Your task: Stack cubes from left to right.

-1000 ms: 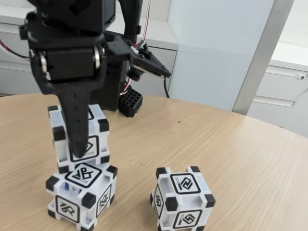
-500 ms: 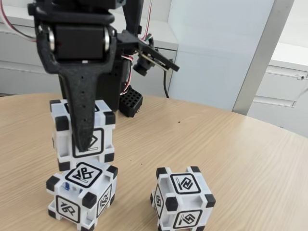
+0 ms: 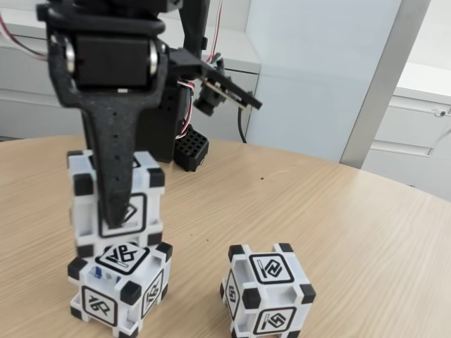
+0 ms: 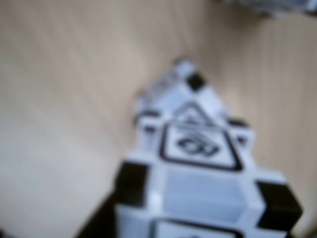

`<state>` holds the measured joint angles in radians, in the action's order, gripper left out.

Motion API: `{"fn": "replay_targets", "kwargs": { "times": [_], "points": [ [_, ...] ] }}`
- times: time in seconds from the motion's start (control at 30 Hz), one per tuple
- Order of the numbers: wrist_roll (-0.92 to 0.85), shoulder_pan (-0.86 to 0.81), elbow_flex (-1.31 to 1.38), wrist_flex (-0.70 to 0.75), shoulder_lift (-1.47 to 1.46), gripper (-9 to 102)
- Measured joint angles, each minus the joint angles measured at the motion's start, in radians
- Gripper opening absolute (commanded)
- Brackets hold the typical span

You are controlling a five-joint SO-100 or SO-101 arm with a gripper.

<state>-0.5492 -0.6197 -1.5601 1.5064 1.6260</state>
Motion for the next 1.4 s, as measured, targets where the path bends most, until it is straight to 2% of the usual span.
{"fn": "replay_targets", "kwargs": {
  "times": [0.43, 0.77, 1.07, 1.27, 1.4],
  "points": [
    [-0.005, -0.002, 0.0, -0.038, -0.072, 23],
    [-0.025, 0.003, 0.011, -0.038, -0.143, 45],
    [-0.064, 0.003, 0.011, -0.034, -0.074, 50],
    [-0.152, 0.008, 0.011, 0.083, 0.095, 50],
    [-0.161, 0.114, 0.011, 0.17, 0.175, 49]
  ]
}}
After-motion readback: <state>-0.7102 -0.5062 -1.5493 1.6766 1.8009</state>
